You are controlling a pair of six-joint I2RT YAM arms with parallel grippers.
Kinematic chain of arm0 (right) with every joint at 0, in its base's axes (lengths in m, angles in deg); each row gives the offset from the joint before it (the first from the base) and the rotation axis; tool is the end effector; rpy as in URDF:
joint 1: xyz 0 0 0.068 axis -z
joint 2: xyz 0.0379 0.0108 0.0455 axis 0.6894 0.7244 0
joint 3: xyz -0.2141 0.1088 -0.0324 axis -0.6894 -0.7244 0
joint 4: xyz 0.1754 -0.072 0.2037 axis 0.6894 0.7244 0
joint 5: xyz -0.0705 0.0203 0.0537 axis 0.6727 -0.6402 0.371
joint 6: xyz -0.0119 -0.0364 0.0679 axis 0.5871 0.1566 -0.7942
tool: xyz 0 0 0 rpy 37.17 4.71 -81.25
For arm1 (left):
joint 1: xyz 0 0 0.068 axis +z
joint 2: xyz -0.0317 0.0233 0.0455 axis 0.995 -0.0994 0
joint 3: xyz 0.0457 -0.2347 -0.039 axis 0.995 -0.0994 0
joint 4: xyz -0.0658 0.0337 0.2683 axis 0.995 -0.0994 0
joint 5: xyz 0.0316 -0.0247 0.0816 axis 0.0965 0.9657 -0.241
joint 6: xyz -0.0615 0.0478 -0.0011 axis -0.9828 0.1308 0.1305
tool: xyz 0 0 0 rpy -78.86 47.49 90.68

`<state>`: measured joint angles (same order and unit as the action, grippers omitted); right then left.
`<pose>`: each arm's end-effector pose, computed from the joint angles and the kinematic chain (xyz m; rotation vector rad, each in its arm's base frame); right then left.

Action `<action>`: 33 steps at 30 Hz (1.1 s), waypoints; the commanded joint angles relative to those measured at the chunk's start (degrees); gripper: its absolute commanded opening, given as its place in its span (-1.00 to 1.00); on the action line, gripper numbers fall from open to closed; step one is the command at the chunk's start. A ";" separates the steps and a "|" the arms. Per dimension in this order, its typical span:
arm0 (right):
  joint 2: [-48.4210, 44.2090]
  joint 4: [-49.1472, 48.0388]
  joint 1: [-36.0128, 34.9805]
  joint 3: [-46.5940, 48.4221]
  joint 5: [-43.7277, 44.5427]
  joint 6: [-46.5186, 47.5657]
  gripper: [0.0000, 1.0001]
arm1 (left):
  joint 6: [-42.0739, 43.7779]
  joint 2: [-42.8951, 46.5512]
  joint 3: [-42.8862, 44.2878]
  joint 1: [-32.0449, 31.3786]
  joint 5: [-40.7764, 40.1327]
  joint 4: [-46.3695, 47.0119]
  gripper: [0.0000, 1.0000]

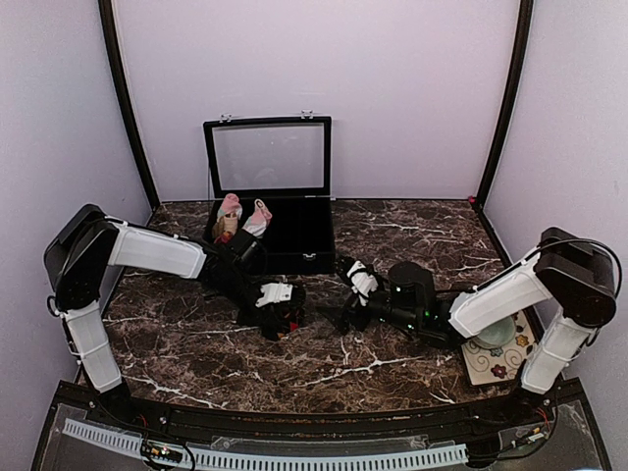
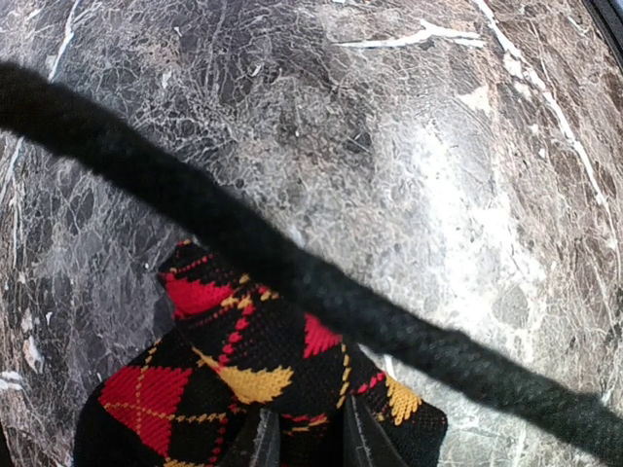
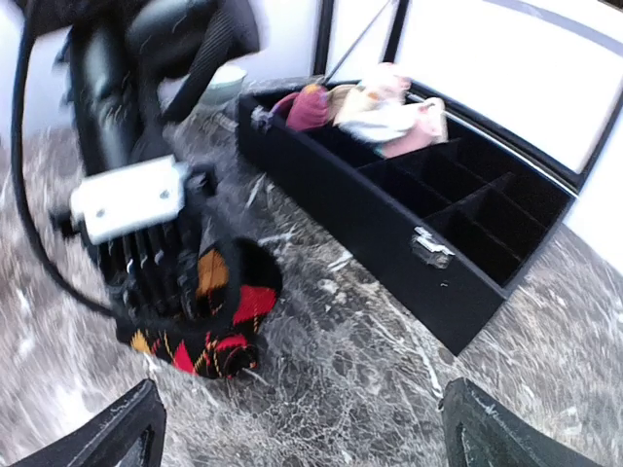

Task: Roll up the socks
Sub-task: Pick up the sock from the center of the board.

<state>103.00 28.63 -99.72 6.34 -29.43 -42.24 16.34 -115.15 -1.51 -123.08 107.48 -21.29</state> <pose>0.2016 0.2967 0.1130 -0.8961 1.6202 0.6250 0.2730 -0.2557 0.0744 1.9040 1.7296 -0.5069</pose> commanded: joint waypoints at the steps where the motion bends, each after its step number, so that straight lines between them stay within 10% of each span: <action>1: 3.40 0.81 -0.61 0.86 -4.66 13.59 0.96 | 0.04 -5.68 -0.25 0.77 -3.36 -10.51 -0.53; 5: 1.44 -12.17 -0.69 -8.71 -12.44 23.90 0.80 | 1.55 -8.09 4.29 2.79 2.89 -16.89 -0.53; 19: 13.56 28.71 -3.74 18.05 -21.34 55.53 0.20 | 8.95 -13.24 8.90 4.86 5.79 -28.89 -0.53; 33: 22.69 30.68 -1.47 28.87 -18.62 60.35 0.01 | 17.81 -18.75 18.06 4.36 4.20 -38.48 -0.46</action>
<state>123.92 59.80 -102.30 33.42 -49.91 16.42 31.55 -129.14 18.38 -118.18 120.33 -50.62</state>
